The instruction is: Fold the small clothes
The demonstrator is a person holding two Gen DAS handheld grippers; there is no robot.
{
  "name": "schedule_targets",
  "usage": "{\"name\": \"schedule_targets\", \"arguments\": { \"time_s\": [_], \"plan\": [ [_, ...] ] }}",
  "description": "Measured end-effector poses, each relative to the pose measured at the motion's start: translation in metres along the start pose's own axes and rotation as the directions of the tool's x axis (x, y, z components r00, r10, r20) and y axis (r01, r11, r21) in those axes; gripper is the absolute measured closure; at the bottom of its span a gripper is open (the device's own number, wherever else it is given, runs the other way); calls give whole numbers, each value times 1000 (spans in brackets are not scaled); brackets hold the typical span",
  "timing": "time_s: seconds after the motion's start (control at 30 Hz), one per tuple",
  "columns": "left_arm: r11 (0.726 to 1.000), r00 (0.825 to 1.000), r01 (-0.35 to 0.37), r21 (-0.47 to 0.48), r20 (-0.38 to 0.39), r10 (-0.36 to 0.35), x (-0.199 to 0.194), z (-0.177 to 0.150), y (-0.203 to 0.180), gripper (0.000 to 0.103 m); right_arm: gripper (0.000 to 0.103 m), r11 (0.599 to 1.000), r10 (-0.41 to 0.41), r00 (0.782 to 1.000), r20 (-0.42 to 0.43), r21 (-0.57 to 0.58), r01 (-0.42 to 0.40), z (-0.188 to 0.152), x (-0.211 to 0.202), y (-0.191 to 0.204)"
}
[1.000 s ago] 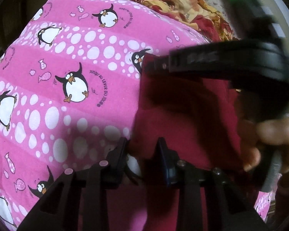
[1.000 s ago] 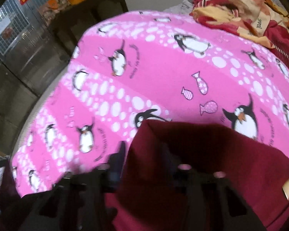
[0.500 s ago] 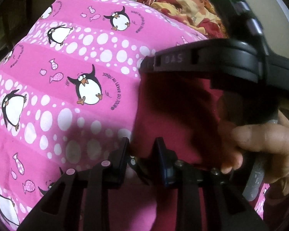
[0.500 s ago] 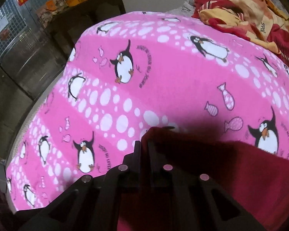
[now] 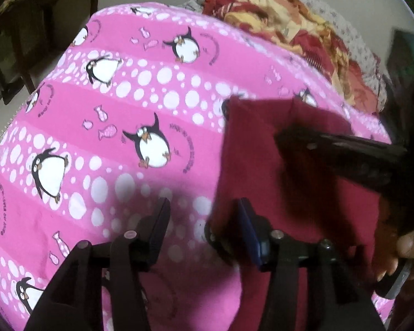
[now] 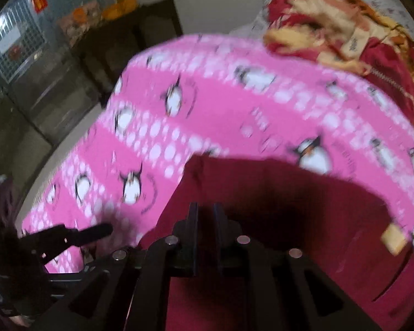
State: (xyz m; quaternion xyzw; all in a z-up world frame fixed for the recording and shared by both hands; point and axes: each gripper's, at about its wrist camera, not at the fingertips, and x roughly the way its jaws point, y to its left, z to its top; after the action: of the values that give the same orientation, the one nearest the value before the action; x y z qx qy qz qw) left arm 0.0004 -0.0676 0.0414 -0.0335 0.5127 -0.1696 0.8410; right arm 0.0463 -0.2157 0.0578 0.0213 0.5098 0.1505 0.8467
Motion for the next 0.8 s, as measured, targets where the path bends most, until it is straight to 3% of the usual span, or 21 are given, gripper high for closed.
{"name": "schedule_targets", "arguments": {
  "time_s": [0.13, 0.27, 0.33, 0.43, 0.53, 0.8],
  "plan": [
    [999, 999, -38, 20, -10, 38, 5, -8, -2, 48, 94, 991, -133, 991, -25, 27, 134, 3, 35, -2],
    [998, 999, -42, 36, -16, 43, 6, -7, -1, 45, 91, 991, -38, 998, 42, 128, 32, 6, 13, -15],
    [999, 999, -36, 37, -15, 37, 4, -5, -1, 45, 90, 993, -65, 995, 78, 101, 57, 2, -7, -19],
    [999, 999, -36, 22, 20, 36, -5, 2, 0, 45, 87, 989, -111, 992, 62, 103, 104, -8, -23, -37],
    [999, 999, -38, 31, 39, 36, -10, 4, -4, 45, 87, 988, -94, 995, 34, 125, 90, -29, -34, -51],
    [994, 998, -57, 90, 4, 57, 8, 2, -31, 43, 87, 977, -87, 996, 6, 196, 84, -77, -45, -57]
  ]
}}
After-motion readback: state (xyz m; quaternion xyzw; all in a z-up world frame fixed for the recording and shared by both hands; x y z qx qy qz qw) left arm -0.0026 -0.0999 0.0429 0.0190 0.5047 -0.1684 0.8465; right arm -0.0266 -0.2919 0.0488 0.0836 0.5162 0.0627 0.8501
